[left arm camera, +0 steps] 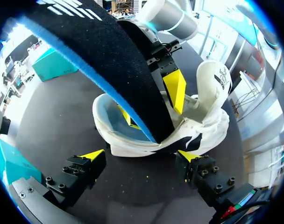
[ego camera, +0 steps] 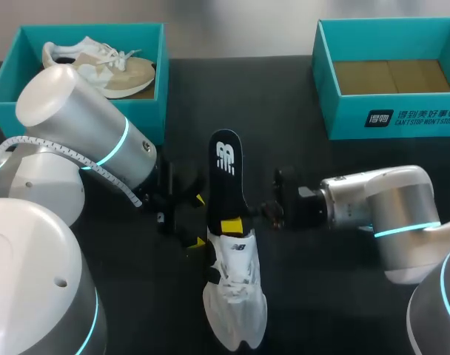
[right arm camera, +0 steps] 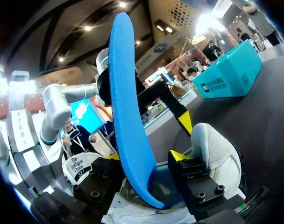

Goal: Take the shoe out of the shoebox, open the shoe tongue, remove and reinsert the insole, then place the shoe into the shoebox

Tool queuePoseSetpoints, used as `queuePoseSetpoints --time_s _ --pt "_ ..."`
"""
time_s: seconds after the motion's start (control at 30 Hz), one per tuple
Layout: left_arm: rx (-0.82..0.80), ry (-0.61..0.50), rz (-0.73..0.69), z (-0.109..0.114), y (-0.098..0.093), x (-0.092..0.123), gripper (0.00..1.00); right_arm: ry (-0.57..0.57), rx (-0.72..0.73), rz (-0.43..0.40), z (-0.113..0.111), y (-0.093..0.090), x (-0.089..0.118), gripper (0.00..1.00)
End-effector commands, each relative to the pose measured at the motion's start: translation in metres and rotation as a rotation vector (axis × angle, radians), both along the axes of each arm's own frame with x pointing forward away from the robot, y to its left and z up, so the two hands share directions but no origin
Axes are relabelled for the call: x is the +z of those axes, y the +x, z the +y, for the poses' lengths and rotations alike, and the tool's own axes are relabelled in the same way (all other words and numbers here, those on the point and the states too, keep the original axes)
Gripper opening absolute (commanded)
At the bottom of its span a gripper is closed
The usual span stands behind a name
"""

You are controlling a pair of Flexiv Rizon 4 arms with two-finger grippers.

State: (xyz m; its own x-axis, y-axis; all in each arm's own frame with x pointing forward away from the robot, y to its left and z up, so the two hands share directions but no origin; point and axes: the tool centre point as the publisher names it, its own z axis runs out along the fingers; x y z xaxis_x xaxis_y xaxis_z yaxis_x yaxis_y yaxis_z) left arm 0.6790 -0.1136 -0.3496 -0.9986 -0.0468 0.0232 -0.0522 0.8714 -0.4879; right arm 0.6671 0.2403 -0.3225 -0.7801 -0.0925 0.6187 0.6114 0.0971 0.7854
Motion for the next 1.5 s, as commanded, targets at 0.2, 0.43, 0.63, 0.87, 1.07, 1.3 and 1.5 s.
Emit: queuePoseSetpoints --time_s 0.2,0.43,0.63,0.87,1.07,1.3,1.5 --pt "-0.001 0.001 0.000 0.000 0.000 0.001 1.00 0.013 -0.001 -0.014 0.003 0.013 0.005 0.61" --pt "-0.001 0.001 0.000 0.000 0.000 0.001 1.00 0.013 0.011 -0.040 0.007 0.013 0.010 0.60" --pt "-0.001 0.001 0.000 0.000 0.000 0.001 1.00 0.008 0.011 -0.045 0.008 0.014 0.012 0.60" --pt "-0.001 0.001 0.000 0.000 0.000 0.001 1.00 0.004 0.014 -0.062 0.010 0.020 0.020 0.29" --pt "-0.001 0.001 0.000 0.000 0.000 0.001 1.00 -0.013 0.011 -0.027 0.010 0.030 0.016 0.00" --pt "-0.001 0.001 0.000 0.000 0.000 0.001 1.00 -0.074 -0.057 0.059 0.012 0.035 0.007 0.00" --pt "-0.001 0.001 0.000 0.000 0.000 0.001 1.00 -0.109 -0.075 0.022 0.018 0.030 0.017 0.00"
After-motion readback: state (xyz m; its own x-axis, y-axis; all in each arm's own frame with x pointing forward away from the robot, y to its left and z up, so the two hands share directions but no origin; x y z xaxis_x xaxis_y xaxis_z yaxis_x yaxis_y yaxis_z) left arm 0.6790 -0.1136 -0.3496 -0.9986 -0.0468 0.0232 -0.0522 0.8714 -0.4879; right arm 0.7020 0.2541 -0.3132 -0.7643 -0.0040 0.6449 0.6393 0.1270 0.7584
